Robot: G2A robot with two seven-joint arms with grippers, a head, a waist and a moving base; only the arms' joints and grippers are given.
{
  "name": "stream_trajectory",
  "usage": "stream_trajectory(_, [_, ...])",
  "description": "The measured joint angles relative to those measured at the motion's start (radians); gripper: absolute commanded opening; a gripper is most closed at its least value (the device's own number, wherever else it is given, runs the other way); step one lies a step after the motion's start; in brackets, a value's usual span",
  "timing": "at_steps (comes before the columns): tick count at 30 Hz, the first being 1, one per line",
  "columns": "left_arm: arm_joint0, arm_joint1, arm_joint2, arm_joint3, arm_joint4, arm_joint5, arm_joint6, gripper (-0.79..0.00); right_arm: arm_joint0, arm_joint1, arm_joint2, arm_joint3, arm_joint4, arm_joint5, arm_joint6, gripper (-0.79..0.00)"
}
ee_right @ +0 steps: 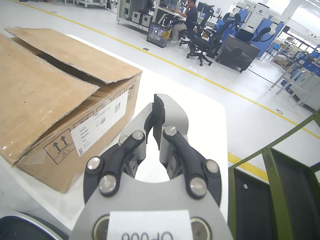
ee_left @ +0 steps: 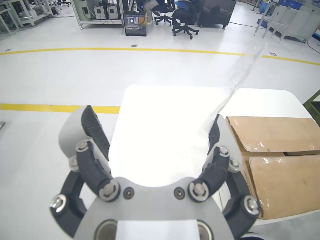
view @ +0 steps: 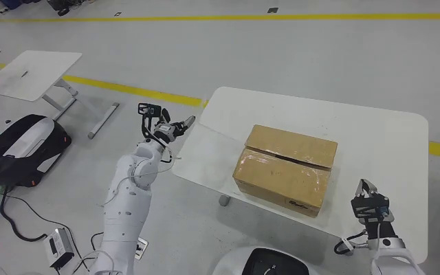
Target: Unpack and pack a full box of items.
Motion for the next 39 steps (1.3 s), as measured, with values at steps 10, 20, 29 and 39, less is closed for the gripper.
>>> stream_trajectory(10, [0.021,0.019,-0.041,-0.012,-0.037,-0.055,-0.016,0.0,0.001,-0.002,-0.007,0.005,0.001,-0.001,-0.002,-0.785])
stream_trajectory(20, [0.042,0.028,0.007,-0.085,-0.015,-0.082,-0.03,0.0,-0.01,-0.001,0.008,0.0,0.005,0.008,-0.006,-0.785])
stream_trajectory(29, [0.069,0.015,0.279,-0.261,0.098,-0.156,-0.06,0.0,-0.045,0.003,0.065,-0.02,0.024,0.028,-0.008,-0.785])
stream_trajectory(39, [-0.05,-0.016,0.624,-0.233,0.221,-0.149,-0.121,0.0,-0.09,0.003,0.11,-0.032,0.054,0.057,-0.021,-0.785])
